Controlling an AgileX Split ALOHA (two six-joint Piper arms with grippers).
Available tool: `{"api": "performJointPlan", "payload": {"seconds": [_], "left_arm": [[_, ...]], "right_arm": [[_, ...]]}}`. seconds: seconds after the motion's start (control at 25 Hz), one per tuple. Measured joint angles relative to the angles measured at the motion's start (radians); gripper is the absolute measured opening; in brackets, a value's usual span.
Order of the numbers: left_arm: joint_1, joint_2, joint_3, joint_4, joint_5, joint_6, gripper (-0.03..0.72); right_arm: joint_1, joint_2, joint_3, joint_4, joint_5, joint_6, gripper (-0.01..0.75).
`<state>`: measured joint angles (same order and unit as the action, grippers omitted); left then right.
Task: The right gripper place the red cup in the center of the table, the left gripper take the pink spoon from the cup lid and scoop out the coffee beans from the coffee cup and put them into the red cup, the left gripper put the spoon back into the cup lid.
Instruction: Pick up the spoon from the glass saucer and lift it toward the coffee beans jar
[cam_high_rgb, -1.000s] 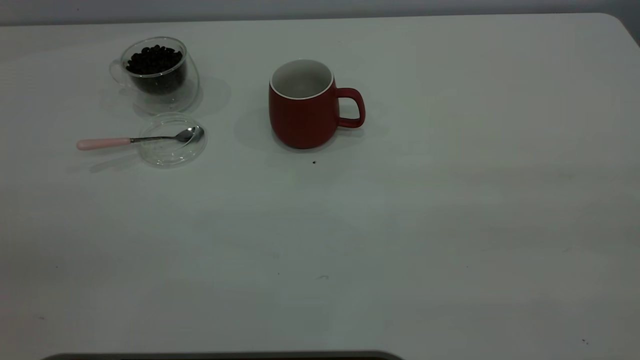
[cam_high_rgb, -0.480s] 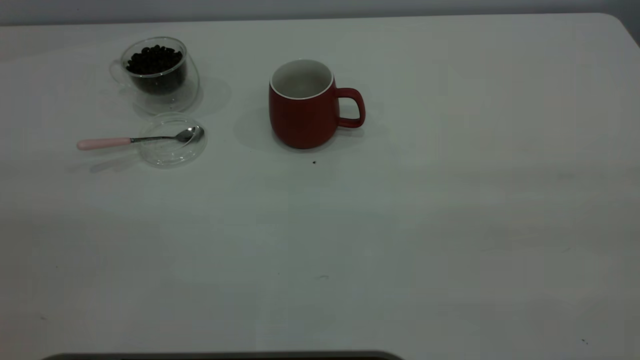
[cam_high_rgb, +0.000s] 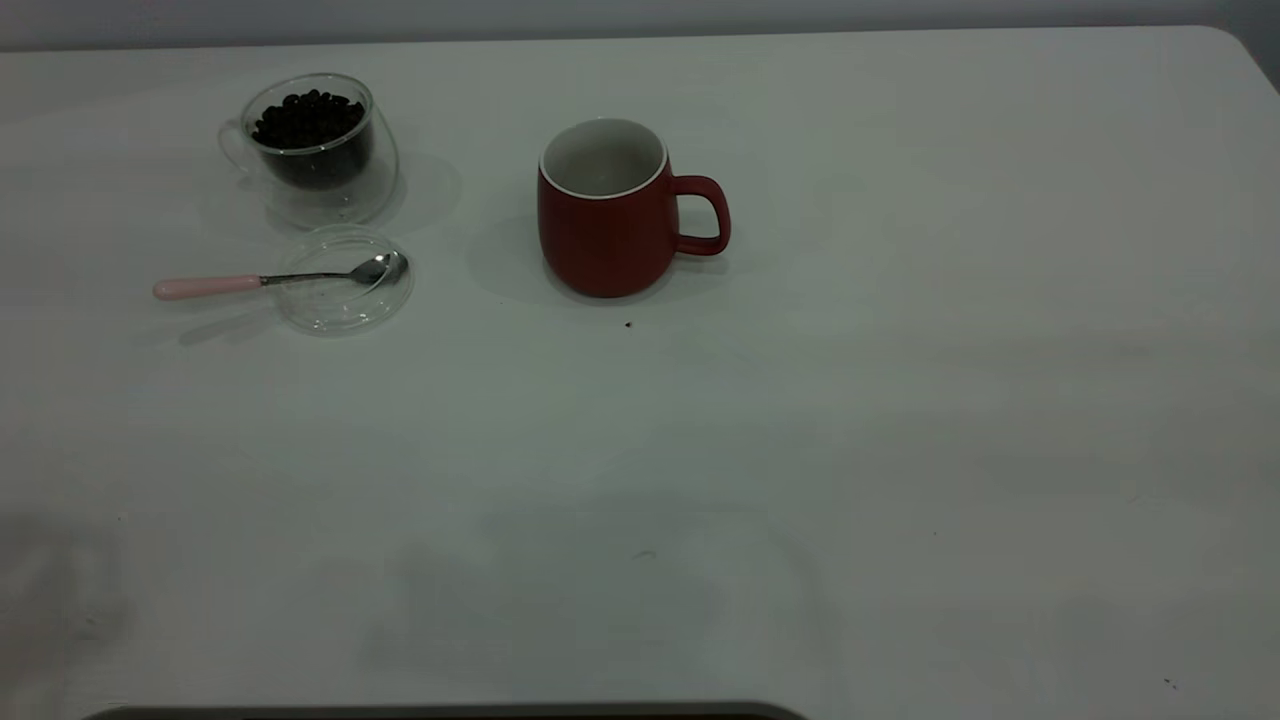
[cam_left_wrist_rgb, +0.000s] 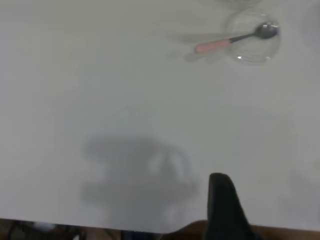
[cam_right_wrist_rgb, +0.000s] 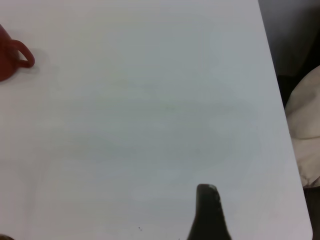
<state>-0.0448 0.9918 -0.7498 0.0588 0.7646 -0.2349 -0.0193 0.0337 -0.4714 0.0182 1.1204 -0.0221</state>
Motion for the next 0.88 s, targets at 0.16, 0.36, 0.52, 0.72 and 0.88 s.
{"api": "performJointPlan", "payload": {"seconds": [0.16, 0.36, 0.52, 0.72, 0.88], "left_arm": [[0.123, 0.206, -0.053, 0.014, -0.059, -0.006, 0.505], [0.26, 0.489, -0.14, -0.108, -0.098, 0.103, 0.505], [0.318, 0.7, -0.211, -0.28, -0.137, 0.265, 0.505], [0.413, 0.925, -0.292, -0.512, -0.151, 0.55, 0.505], [0.492, 1.067, -0.345, -0.733, -0.086, 0.869, 0.505]], "right_arm": [[0.0, 0.0, 0.0, 0.0, 0.0, 0.0, 0.591], [0.0, 0.0, 0.0, 0.0, 0.0, 0.0, 0.591], [0.0, 0.0, 0.0, 0.0, 0.0, 0.0, 0.591], [0.0, 0.0, 0.0, 0.0, 0.0, 0.0, 0.591], [0.0, 0.0, 0.0, 0.0, 0.0, 0.0, 0.591]]}}
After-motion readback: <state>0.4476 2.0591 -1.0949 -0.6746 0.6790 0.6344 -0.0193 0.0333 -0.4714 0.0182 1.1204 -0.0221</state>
